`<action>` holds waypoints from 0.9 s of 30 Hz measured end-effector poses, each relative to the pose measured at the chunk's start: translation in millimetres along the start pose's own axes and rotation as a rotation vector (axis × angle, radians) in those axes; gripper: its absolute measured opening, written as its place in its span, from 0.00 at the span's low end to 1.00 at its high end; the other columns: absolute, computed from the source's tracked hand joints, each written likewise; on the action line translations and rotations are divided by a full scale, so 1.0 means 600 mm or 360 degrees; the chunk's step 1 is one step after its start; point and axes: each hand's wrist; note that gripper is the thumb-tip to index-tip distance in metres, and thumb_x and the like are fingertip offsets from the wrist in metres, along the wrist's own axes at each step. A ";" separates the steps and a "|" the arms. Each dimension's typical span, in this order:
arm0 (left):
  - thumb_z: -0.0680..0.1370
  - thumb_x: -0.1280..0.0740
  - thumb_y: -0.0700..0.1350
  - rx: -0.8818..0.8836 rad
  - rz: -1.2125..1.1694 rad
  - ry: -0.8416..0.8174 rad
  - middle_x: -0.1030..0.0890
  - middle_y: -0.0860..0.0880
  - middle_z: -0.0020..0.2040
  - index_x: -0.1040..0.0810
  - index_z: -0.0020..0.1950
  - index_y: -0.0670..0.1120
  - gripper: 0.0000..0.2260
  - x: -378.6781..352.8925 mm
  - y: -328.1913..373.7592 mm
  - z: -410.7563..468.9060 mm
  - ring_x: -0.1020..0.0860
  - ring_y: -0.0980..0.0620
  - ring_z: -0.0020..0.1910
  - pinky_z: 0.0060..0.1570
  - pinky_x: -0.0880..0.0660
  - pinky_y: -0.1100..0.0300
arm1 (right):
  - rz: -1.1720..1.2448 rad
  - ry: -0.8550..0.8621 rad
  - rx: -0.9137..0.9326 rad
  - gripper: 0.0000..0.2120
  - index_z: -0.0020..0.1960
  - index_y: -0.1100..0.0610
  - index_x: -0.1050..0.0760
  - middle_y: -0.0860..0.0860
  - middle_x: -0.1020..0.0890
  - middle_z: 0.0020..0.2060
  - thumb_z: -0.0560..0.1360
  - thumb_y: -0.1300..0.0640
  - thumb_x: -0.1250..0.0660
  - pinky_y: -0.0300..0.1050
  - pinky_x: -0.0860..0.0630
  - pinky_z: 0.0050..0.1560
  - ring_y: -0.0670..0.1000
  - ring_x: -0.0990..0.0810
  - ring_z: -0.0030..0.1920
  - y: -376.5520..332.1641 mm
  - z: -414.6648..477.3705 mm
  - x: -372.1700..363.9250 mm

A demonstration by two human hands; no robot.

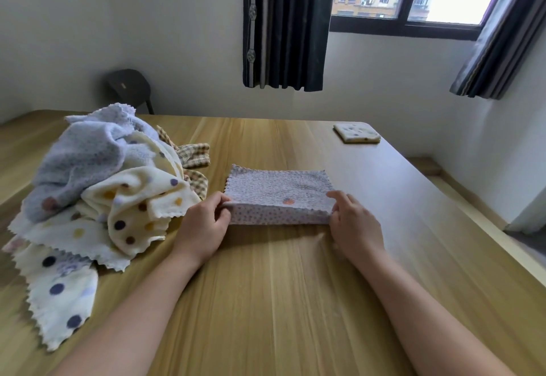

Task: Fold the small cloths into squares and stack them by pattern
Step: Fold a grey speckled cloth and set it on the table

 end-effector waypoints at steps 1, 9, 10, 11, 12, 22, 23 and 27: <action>0.78 0.35 0.37 0.0015 -0.0030 0.0027 0.21 0.54 0.39 0.22 0.48 0.47 0.05 0.001 -0.001 0.000 0.25 0.61 0.37 0.33 0.33 0.73 | 0.0016 0.0013 -0.0004 0.20 0.68 0.49 0.32 0.51 0.22 0.59 0.78 0.60 0.44 0.50 0.25 0.51 0.56 0.22 0.53 0.001 -0.001 0.000; 0.78 0.35 0.37 0.0107 -0.0156 0.0171 0.22 0.52 0.38 0.23 0.46 0.47 0.05 0.000 -0.007 0.004 0.25 0.60 0.38 0.36 0.32 0.73 | 0.0575 -0.0012 -0.0061 0.14 0.59 0.51 0.25 0.50 0.18 0.46 0.82 0.47 0.45 0.48 0.25 0.48 0.50 0.21 0.48 0.001 -0.010 0.014; 0.78 0.35 0.37 0.0114 -0.0160 0.0180 0.22 0.51 0.38 0.23 0.46 0.46 0.05 0.000 -0.007 0.005 0.26 0.59 0.38 0.36 0.32 0.74 | 0.0615 -0.0069 -0.0045 0.13 0.58 0.50 0.25 0.48 0.19 0.44 0.81 0.46 0.44 0.44 0.27 0.44 0.46 0.22 0.45 0.000 -0.010 0.019; 0.78 0.35 0.37 0.0117 -0.0159 0.0190 0.21 0.51 0.38 0.23 0.46 0.46 0.05 0.000 -0.007 0.005 0.26 0.59 0.38 0.36 0.32 0.74 | 0.0636 -0.0130 -0.0029 0.10 0.57 0.48 0.26 0.46 0.20 0.41 0.80 0.47 0.42 0.39 0.29 0.40 0.43 0.23 0.42 0.000 -0.011 0.023; 0.78 0.35 0.38 0.0117 -0.0158 0.0198 0.21 0.51 0.39 0.23 0.47 0.46 0.04 0.000 -0.008 0.006 0.26 0.59 0.38 0.37 0.32 0.74 | 0.0642 -0.0181 -0.0024 0.06 0.55 0.48 0.26 0.45 0.22 0.39 0.80 0.50 0.39 0.35 0.31 0.38 0.41 0.25 0.40 0.000 -0.010 0.026; 0.77 0.35 0.35 0.0067 -0.0188 0.0324 0.22 0.53 0.39 0.23 0.47 0.44 0.05 0.003 -0.003 0.005 0.25 0.62 0.40 0.39 0.33 0.77 | 0.0862 0.0130 -0.0172 0.02 0.44 0.53 0.22 0.46 0.19 0.37 0.74 0.58 0.31 0.40 0.27 0.40 0.45 0.22 0.40 0.022 0.004 0.027; 0.77 0.36 0.35 0.0054 -0.0204 0.0336 0.23 0.54 0.39 0.24 0.46 0.45 0.06 0.004 -0.002 0.005 0.25 0.62 0.40 0.39 0.33 0.78 | 0.0917 0.0163 -0.0171 0.03 0.43 0.53 0.23 0.46 0.20 0.37 0.75 0.58 0.31 0.44 0.27 0.41 0.46 0.22 0.40 0.021 0.004 0.028; 0.78 0.36 0.36 0.0012 -0.0196 0.0354 0.23 0.54 0.38 0.25 0.47 0.45 0.05 0.003 -0.003 0.003 0.25 0.61 0.39 0.38 0.33 0.76 | 0.1080 0.0163 -0.0179 0.06 0.43 0.51 0.28 0.50 0.18 0.38 0.79 0.56 0.36 0.51 0.23 0.39 0.52 0.20 0.40 0.009 -0.001 0.028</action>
Point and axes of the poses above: each hand's wrist, its own z-axis towards the middle knuckle, its own x-axis out of the back of the hand, y = z × x
